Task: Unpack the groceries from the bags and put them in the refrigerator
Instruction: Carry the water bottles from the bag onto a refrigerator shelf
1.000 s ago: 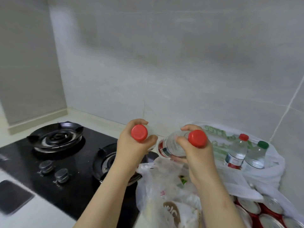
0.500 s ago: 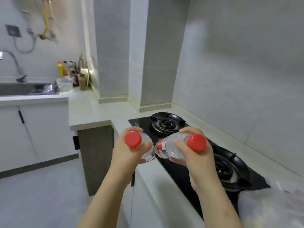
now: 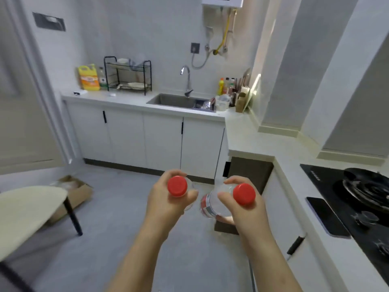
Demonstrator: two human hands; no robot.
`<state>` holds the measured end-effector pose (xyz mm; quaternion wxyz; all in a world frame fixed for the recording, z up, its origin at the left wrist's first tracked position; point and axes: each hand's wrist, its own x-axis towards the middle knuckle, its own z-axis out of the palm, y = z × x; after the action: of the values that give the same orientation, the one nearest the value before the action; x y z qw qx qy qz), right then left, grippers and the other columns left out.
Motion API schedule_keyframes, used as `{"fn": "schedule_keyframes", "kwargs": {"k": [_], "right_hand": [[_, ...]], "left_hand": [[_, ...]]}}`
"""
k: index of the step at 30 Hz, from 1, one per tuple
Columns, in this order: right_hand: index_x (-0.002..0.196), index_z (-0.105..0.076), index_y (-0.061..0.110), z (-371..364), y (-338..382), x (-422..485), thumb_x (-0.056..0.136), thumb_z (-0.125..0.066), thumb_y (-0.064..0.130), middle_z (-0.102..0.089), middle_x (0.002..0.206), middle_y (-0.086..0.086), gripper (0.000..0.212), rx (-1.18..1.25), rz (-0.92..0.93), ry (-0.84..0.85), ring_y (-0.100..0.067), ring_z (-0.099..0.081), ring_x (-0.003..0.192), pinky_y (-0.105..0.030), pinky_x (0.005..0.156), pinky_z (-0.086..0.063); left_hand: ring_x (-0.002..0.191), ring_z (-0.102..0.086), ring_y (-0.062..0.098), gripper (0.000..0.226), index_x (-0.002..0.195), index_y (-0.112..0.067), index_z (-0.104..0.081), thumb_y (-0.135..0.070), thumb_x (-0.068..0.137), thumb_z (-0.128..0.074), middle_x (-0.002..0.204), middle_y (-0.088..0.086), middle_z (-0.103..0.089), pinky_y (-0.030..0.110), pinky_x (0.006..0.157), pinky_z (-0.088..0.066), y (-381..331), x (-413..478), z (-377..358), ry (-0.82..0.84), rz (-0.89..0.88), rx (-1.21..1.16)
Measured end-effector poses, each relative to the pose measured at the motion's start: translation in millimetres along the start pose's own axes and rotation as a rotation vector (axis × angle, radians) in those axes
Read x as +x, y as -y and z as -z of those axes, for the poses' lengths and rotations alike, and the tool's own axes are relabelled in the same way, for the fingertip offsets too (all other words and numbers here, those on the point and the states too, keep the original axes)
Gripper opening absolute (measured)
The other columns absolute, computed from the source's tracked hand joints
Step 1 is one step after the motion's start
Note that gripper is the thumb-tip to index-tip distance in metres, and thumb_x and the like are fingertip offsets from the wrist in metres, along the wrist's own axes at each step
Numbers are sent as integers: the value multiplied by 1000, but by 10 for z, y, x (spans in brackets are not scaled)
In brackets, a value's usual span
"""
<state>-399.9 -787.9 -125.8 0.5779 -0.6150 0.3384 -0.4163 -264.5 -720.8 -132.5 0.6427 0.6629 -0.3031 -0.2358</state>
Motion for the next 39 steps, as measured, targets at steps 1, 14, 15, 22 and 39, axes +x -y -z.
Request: {"fn": "schedule_keyframes", "kwargs": {"k": [1, 14, 15, 22, 39], "right_hand": [[87, -62, 25, -147, -23, -1, 77, -69, 7, -58, 95, -1, 22, -2, -18, 41, -23, -59, 92, -50, 72, -58], [85, -62, 23, -1510, -149, -50, 78, -62, -2, -58, 82, 6, 26, 34, -114, 591, -13, -56, 75, -42, 63, -55], [85, -62, 23, -1588, -144, -66, 78, -63, -2, -58, 80, 7, 26, 43, -116, 638, -13, -57, 73, -40, 62, -55], [85, -62, 23, -2062, -118, -311, 77, -64, -1, -59, 82, 2, 26, 39, -100, 932, -15, -58, 71, -39, 60, -55], [81, -62, 33, -3782, 605, -1550, 59, -63, 20, -58, 94, 2, 26, 298, 163, 1353, -11, -60, 77, -44, 76, -56]], "left_hand": [[80, -59, 19, 34, 92, -27, -59, -6, 71, -74, 81, -7, -59, 50, 69, -58, 35, 2, 150, -41, 2, 13], [74, -56, 13, 35, 90, -31, -58, -19, 61, -73, 72, -15, -57, 48, 76, -55, 154, -415, 1364, -516, 83, 61], [74, -56, 12, 36, 89, -32, -58, -22, 56, -70, 72, -17, -58, 47, 76, -55, 155, -469, 1415, -563, 90, 55], [69, -56, 10, 35, 89, -29, -58, -9, 66, -75, 64, -25, -57, 44, 73, -54, 145, -914, 1707, -841, 83, 40], [79, -62, 13, 39, 86, -40, -58, -28, 52, -72, 73, -23, -62, 50, 79, -54, -323, -1853, 3322, -1342, -145, 265]]}}
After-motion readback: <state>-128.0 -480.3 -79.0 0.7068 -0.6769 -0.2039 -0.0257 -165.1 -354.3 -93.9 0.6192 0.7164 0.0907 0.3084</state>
